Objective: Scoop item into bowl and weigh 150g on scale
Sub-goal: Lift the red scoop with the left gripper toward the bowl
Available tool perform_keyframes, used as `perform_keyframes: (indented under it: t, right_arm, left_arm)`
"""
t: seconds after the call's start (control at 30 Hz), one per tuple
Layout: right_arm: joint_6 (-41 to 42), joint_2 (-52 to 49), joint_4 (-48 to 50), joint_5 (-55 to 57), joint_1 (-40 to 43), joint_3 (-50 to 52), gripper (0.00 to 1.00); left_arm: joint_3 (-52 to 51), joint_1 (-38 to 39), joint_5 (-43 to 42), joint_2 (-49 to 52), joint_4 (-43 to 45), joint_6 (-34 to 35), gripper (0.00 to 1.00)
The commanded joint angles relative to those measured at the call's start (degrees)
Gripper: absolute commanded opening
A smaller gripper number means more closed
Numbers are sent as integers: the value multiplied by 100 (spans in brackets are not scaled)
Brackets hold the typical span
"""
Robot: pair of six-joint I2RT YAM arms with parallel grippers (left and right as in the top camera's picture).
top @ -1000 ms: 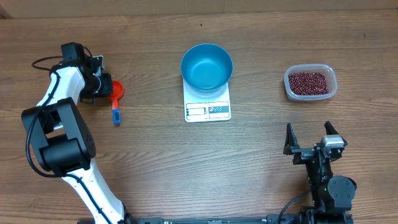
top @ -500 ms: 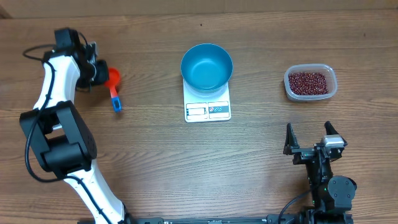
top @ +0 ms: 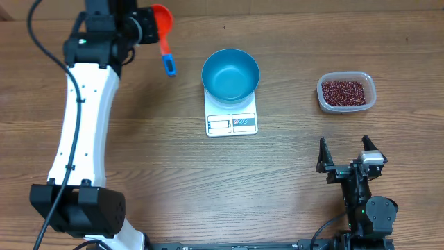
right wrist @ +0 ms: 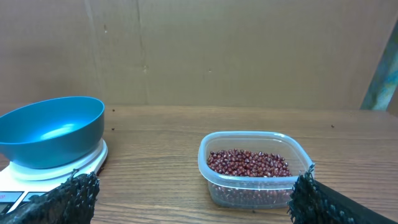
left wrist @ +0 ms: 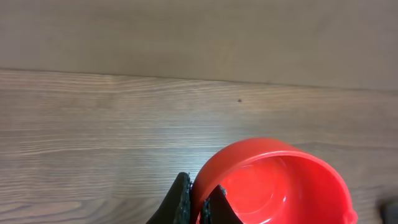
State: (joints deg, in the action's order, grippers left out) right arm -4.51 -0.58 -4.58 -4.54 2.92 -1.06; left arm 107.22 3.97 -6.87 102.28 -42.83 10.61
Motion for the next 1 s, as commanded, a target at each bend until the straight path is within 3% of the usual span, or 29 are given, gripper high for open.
perform_keyframes:
  t: [0.0,0.17,0.4,0.7,0.77,0.97]
  right_arm:
    - [13,42,17,-2,-35,61,100]
    - [13,42,17,-2,-35,61,100]
    - [13,42,17,-2,-35,61,100]
    - [13,42,17,-2,-35,61,100]
    - [13,42,59,-26,-35,61,100]
    - [17,42,144,-866,-35,61,100]
  left_arm:
    - [44,254,205,-33,81,101,4]
    - [44,546,223,-33,544,809,4]
    - [44,1167,240,-31,219,1329,4]
    - [42,1633,221,-31,-457,3985,4]
    - [42,1674,136,-31,-654,4308,4]
    - [42,1718,66,-28,-660,4347,4]
